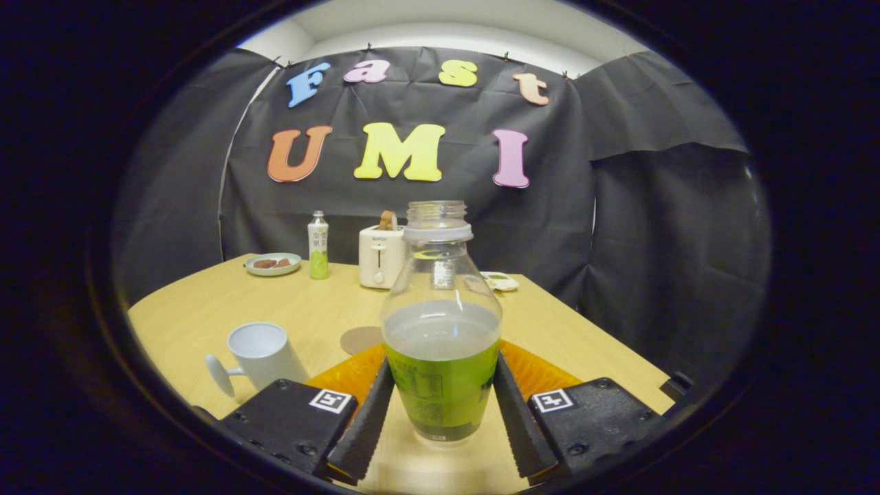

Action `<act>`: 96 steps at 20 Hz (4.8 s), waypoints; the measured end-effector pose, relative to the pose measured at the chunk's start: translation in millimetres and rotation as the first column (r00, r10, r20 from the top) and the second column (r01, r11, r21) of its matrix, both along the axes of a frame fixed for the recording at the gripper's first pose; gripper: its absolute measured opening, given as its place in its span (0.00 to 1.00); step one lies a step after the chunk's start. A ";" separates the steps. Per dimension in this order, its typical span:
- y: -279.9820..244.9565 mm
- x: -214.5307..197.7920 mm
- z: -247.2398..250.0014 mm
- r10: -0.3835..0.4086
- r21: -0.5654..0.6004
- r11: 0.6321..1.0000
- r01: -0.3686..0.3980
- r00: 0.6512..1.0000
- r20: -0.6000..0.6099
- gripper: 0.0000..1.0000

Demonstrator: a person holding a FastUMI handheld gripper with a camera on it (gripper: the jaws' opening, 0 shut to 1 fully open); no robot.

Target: Take the bottle from table, then pour the juice into the cup, finally place the bottle on the coaster

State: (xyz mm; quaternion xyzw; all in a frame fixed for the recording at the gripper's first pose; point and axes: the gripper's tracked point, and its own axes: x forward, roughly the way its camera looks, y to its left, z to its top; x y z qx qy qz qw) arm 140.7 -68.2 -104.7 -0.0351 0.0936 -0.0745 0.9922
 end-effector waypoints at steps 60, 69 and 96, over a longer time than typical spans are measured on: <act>58.2 32.6 110.3 -0.013 -0.979 -0.112 0.169 0.985 0.172 0.81; 63.3 29.1 122.6 -0.024 -0.966 -0.187 0.179 0.982 0.187 0.81; 63.6 24.8 156.8 -0.037 -0.918 -0.333 0.215 0.970 0.240 0.81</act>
